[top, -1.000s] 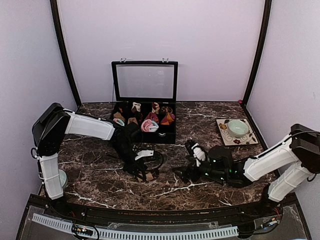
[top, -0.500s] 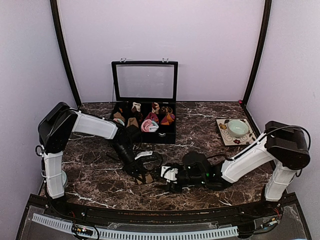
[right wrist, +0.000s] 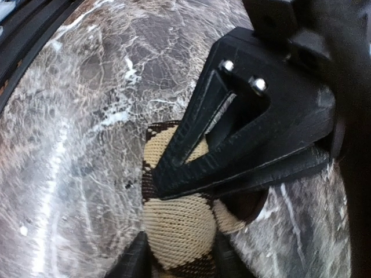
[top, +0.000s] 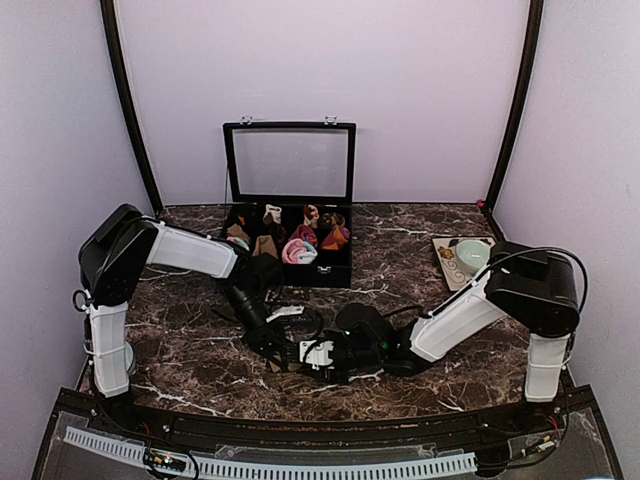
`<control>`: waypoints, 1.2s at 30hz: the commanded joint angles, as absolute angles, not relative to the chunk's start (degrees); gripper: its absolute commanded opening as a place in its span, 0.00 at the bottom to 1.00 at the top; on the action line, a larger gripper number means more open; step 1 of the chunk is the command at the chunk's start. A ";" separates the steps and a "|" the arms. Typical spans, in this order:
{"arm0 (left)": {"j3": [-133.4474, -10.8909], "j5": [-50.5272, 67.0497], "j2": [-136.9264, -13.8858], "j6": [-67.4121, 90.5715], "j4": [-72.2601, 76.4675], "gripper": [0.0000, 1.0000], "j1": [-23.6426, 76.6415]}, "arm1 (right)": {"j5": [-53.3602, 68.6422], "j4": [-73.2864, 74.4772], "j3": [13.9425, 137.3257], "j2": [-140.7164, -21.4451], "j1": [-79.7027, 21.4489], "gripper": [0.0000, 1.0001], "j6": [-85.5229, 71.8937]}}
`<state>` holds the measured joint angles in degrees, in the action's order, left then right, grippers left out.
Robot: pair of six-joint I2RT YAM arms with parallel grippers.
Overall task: Roll the socks
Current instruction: Roll the sock at the center of the board.
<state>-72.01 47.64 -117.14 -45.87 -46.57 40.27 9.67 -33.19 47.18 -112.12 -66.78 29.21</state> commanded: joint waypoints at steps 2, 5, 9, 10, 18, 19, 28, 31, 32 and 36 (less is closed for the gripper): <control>-71.16 43.09 -117.04 -46.48 -48.60 0.27 40.61 | 11.76 -28.32 49.48 -114.63 -65.26 0.10 28.65; -70.14 37.62 -113.75 -44.52 -44.64 0.32 40.56 | 13.44 -23.40 50.84 -115.03 -64.98 0.00 27.58; -68.27 28.32 -106.85 -42.31 -39.52 0.36 40.37 | 15.45 -18.88 50.74 -114.45 -64.73 0.00 23.92; -67.75 27.04 -105.03 -42.42 -38.79 0.36 40.22 | 15.39 -18.40 50.45 -114.23 -64.70 0.00 22.68; -63.64 25.14 -94.68 -43.80 -37.38 0.45 40.25 | 19.11 -19.65 50.01 -113.73 -62.98 0.00 4.99; -62.81 25.29 -94.12 -44.28 -36.94 0.46 40.33 | 20.51 -20.78 49.95 -113.73 -62.67 0.00 2.67; -60.96 26.44 -91.29 -48.66 -35.40 0.80 40.71 | 31.28 -25.69 52.69 -115.59 -58.16 0.00 -12.42; -57.18 25.73 -88.35 -49.68 -29.85 0.82 42.32 | 34.09 -25.52 54.48 -117.43 -56.88 0.00 -16.62; -55.13 24.07 -87.47 -50.12 -27.99 0.82 43.47 | 34.69 -24.95 55.13 -118.24 -56.42 0.00 -17.85; -50.85 16.62 -88.44 -52.33 -22.69 0.99 48.41 | 36.19 -20.72 57.70 -121.22 -55.16 0.00 -20.82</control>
